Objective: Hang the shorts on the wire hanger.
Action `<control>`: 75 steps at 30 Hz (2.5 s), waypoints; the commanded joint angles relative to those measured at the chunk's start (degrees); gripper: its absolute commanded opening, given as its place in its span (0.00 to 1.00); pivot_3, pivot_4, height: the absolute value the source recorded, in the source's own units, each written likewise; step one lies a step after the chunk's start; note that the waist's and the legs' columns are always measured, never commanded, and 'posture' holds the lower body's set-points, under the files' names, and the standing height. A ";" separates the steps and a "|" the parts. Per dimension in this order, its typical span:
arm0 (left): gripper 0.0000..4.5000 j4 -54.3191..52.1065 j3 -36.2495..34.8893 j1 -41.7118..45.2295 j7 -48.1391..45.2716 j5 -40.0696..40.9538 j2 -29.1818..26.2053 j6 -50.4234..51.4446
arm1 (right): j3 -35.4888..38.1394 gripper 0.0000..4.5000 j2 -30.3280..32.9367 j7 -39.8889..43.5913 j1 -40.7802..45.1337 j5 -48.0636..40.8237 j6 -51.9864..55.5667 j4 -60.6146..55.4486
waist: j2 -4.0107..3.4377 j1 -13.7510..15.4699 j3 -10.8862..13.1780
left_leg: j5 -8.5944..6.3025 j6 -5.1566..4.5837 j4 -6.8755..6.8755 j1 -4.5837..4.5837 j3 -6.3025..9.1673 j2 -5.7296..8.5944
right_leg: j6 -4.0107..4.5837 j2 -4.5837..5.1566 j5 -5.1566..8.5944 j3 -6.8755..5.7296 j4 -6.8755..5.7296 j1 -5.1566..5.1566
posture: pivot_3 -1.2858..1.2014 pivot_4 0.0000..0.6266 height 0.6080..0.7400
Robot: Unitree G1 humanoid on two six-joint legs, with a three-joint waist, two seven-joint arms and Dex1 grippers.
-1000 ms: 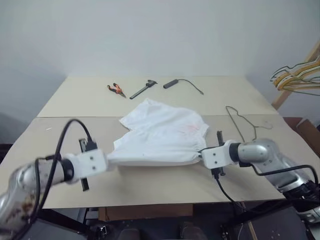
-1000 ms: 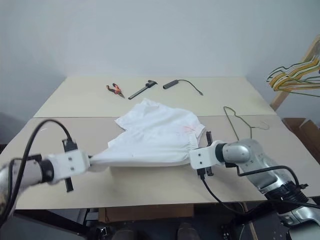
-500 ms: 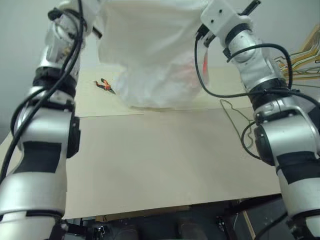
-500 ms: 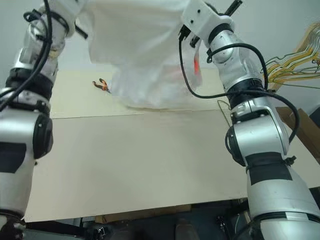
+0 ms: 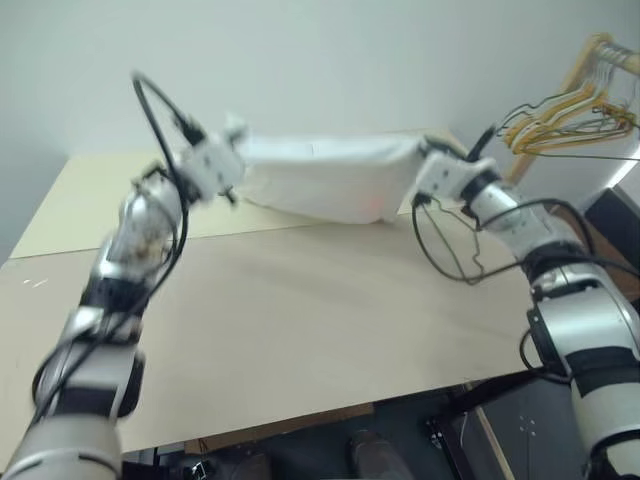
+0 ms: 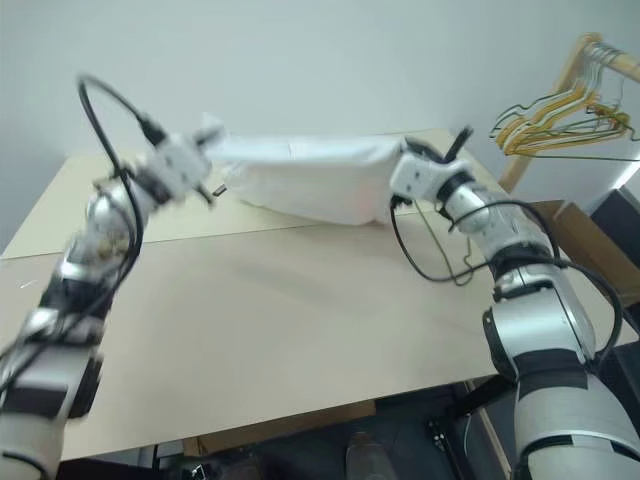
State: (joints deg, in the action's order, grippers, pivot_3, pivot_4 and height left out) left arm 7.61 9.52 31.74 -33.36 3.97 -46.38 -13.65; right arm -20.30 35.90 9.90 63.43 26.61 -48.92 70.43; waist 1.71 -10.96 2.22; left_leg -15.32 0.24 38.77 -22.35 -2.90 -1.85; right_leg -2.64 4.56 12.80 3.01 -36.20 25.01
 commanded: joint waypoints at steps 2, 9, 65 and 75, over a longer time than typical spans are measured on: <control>0.01 -30.29 -10.34 -13.85 -11.64 16.96 -12.22 18.25 | 0.77 0.00 1.08 14.86 -3.52 -5.33 -8.64 -3.45 | 0.01 -0.93 0.03 | -0.34 -0.59 0.12 0.10 0.10 0.00 | -0.04 -0.02 -0.03 0.07 -0.05 -0.10 | 0.51 0.02 1.00; 0.01 -42.33 -24.19 -31.46 -24.89 25.99 -23.01 32.74 | -1.76 0.00 3.14 25.46 -8.91 -4.40 -15.90 -7.46 | -0.19 0.51 0.48 | -0.56 -0.91 0.02 3.19 0.08 0.03 | -0.53 -0.12 0.32 0.10 0.42 -3.21 | 0.52 0.02 1.00; 0.01 -56.69 -13.12 -38.50 -33.23 8.69 -22.82 39.03 | 1.65 0.00 19.33 7.14 -43.14 4.43 2.79 -54.11 | 0.35 1.06 1.94 | -1.34 -1.30 0.10 3.17 -0.64 -0.03 | -0.06 -0.20 0.77 0.95 0.26 -2.79 | 0.48 0.15 1.00; 0.64 -57.46 -22.52 -49.11 -38.89 12.84 -21.30 35.38 | 4.44 0.51 22.90 19.75 -53.32 -7.90 4.92 -65.13 | 0.33 4.10 3.54 | -1.34 -1.30 0.07 3.09 -0.68 -0.05 | 0.03 -0.21 0.88 0.92 0.25 -2.61 | 0.48 0.15 1.00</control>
State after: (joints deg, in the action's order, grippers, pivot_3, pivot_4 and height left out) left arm -49.94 -10.16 -16.74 -70.35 15.65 -68.16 24.61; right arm -18.44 56.93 27.30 10.62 22.72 -44.23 8.59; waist 2.04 -6.87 5.77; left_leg -16.66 -1.06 38.83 -19.27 -3.60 -1.92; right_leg -2.61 4.37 13.68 3.93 -35.95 22.43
